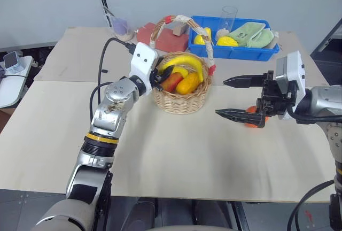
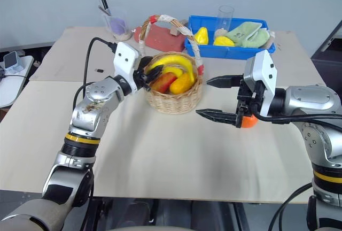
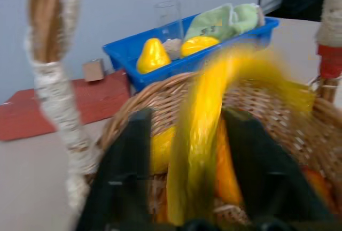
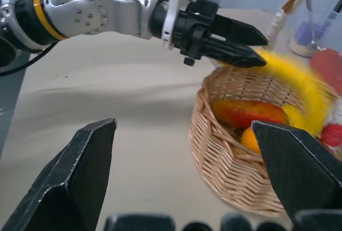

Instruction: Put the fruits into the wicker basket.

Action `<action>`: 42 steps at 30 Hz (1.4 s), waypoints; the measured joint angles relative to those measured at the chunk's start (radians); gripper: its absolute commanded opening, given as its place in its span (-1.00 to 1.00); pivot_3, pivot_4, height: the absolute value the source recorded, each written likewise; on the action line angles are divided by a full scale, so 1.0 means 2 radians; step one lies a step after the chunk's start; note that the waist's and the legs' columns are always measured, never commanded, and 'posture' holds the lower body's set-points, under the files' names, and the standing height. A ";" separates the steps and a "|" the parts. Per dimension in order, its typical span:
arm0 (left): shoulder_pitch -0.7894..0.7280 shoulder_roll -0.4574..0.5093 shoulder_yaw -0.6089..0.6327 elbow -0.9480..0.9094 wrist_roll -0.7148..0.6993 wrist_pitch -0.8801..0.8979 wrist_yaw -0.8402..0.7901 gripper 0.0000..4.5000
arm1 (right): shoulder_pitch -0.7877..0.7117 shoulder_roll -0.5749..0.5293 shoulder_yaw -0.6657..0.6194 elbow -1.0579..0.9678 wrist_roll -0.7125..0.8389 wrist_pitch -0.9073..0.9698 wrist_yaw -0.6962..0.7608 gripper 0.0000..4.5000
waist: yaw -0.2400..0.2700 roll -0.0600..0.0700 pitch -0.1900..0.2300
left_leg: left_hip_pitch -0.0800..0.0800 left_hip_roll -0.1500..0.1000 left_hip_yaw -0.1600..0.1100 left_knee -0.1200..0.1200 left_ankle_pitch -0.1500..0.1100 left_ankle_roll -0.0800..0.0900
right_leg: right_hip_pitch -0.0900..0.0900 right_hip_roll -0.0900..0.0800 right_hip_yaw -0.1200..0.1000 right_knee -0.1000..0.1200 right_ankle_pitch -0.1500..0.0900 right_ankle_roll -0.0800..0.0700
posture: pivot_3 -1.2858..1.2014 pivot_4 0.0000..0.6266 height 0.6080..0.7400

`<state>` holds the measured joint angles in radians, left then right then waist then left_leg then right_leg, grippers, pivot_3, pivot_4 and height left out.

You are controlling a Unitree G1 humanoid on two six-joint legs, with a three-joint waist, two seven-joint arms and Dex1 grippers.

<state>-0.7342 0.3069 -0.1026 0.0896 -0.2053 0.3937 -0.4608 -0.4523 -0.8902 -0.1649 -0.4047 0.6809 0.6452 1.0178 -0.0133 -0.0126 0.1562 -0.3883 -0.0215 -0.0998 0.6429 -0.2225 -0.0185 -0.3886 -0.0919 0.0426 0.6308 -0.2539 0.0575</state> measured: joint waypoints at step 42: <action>0.220 0.234 0.092 -0.300 -0.233 0.091 -0.274 1.00 | 0.060 -0.008 0.060 0.214 -0.209 -0.046 -0.028 0.30 | -0.003 0.001 0.000 | 0.000 0.001 0.000 0.000 0.000 0.000 | 0.000 0.001 0.000 0.000 0.000 0.000 | 0.03 -0.52 1.00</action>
<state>-0.2937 0.7754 0.0811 -0.5112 -0.6709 0.5758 -1.0095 -0.3326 -0.9054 -0.0450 0.0238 0.2626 0.5534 0.9626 -0.0202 -0.0114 0.1570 -0.3873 -0.0196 -0.0994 0.6428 -0.2225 -0.0184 -0.3887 -0.0908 0.0434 0.6314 -0.2542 0.0574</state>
